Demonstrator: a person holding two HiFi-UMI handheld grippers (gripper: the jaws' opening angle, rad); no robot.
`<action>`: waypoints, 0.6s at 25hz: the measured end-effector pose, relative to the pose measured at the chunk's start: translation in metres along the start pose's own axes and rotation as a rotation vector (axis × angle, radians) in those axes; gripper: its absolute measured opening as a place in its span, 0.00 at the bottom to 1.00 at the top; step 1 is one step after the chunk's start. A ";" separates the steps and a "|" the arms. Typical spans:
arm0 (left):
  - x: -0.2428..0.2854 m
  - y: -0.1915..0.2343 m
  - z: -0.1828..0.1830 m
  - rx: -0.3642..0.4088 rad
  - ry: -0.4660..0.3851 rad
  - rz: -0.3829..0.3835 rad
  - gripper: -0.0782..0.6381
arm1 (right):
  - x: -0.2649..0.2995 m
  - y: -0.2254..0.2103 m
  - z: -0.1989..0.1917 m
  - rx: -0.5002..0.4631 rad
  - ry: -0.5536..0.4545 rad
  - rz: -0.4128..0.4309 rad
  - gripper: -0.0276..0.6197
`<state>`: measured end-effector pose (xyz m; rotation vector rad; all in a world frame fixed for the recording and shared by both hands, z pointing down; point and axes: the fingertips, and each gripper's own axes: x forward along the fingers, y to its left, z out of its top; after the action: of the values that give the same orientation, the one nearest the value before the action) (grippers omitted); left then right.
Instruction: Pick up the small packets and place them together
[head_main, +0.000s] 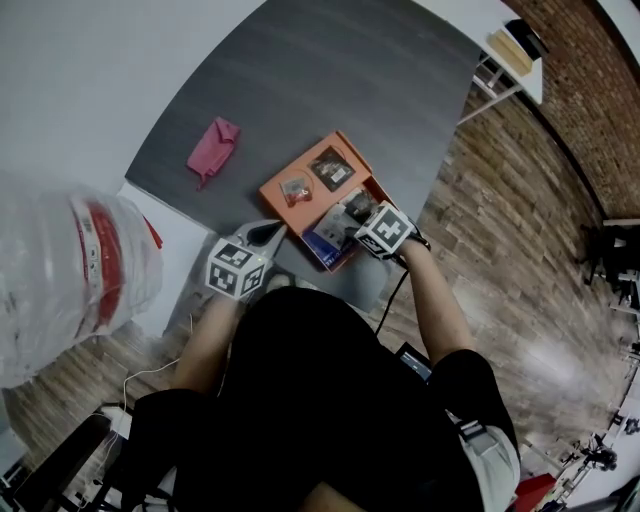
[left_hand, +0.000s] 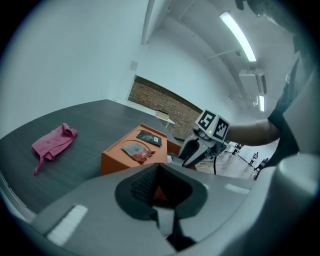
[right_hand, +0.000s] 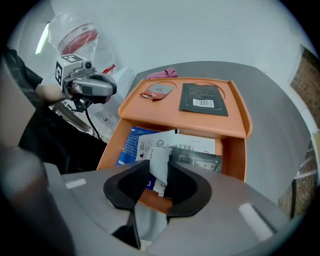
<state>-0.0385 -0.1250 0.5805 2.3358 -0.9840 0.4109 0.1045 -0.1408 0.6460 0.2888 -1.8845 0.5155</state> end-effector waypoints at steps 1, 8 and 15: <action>0.001 0.000 0.000 0.002 0.002 -0.002 0.11 | 0.000 0.000 0.000 0.002 -0.002 -0.004 0.21; 0.003 -0.002 0.003 0.022 0.012 -0.020 0.11 | -0.011 0.005 0.006 0.012 -0.048 -0.019 0.06; 0.007 -0.005 0.010 0.056 0.014 -0.047 0.11 | -0.043 0.018 0.015 -0.038 -0.093 -0.038 0.05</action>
<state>-0.0299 -0.1319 0.5743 2.3977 -0.9204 0.4402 0.0998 -0.1340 0.5981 0.3277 -1.9732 0.4464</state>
